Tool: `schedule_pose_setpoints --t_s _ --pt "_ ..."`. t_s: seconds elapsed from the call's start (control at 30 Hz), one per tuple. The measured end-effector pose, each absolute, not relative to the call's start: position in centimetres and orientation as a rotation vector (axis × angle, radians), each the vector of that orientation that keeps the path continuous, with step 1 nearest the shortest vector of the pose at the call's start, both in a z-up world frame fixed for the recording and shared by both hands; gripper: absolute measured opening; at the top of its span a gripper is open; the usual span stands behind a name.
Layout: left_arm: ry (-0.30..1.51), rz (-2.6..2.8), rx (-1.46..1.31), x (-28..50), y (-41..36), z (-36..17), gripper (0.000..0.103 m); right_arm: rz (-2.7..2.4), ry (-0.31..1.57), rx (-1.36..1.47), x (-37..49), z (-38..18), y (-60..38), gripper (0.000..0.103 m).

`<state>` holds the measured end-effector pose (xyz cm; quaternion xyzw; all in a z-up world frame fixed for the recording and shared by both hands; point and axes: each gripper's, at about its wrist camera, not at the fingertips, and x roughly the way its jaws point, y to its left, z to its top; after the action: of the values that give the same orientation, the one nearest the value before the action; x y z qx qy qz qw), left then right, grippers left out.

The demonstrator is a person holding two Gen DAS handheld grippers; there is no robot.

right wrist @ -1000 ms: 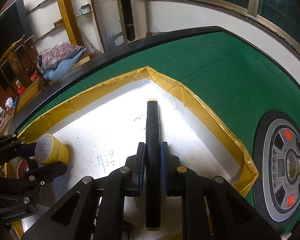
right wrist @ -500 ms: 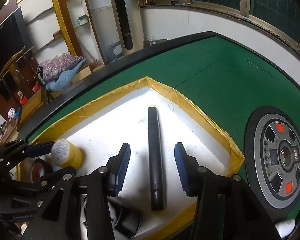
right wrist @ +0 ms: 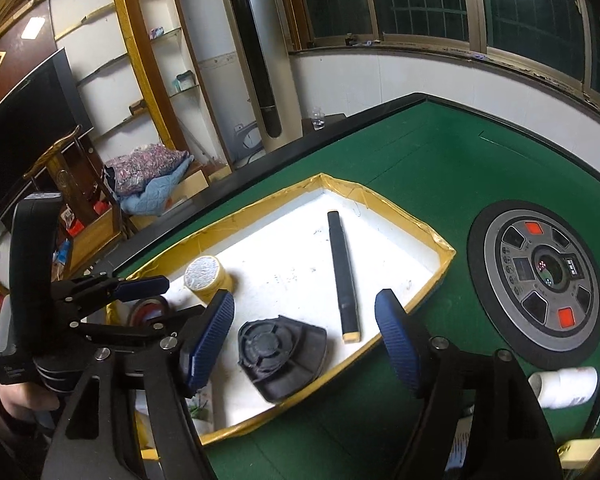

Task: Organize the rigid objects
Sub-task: 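Open both grippers to release the jar and the marker in the tray, then withdraw both grippers from the tray toward the remaining objects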

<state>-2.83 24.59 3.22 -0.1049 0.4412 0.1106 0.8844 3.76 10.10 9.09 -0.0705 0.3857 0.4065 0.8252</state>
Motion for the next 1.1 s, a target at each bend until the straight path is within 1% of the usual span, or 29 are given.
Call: schedule_pose_setpoints --t_s 0.1,0.23,0.27,0.3,0.33,0.37,0.47,0.57,0.83,1.1 --pt "0.909 0.23 -0.22 -3.2 24.4 3.5 0.063 0.873 0.818 -0.143 3.0 9.0 9.7 0.071" --pt "0.9 0.227 -0.221 -3.5 24.0 3.8 0.063 0.87 0.844 -0.117 2.0 8.7 8.6 0.077" --pt "0.898 0.226 -0.221 -3.7 23.9 3.9 0.065 0.866 0.858 -0.107 1.7 8.5 8.2 0.078" --pt "0.898 0.224 -0.222 -3.8 23.8 3.9 0.07 0.86 0.869 -0.091 1.3 8.3 7.6 0.079" --pt "0.898 0.222 -0.223 -3.9 23.7 3.9 0.073 0.858 0.878 -0.069 0.9 8.1 7.0 0.08" --pt "0.897 0.221 -0.223 -4.0 23.6 3.9 0.075 0.855 0.889 -0.042 0.6 7.9 6.2 0.082" --pt "0.901 0.209 -0.224 -4.3 23.2 3.9 0.075 0.842 0.907 0.032 -0.4 7.3 3.9 0.087" --pt "0.896 0.199 -0.223 -4.7 22.8 4.2 0.075 0.8 0.911 0.082 -1.3 6.8 1.1 0.089" --pt "0.84 0.129 -0.209 -5.3 20.0 6.5 0.075 0.589 0.874 0.064 -3.9 6.0 -6.0 0.091" --pt "0.846 -0.019 -0.123 -4.1 13.5 7.5 0.075 0.484 0.899 0.142 -4.4 4.6 -10.5 0.091"
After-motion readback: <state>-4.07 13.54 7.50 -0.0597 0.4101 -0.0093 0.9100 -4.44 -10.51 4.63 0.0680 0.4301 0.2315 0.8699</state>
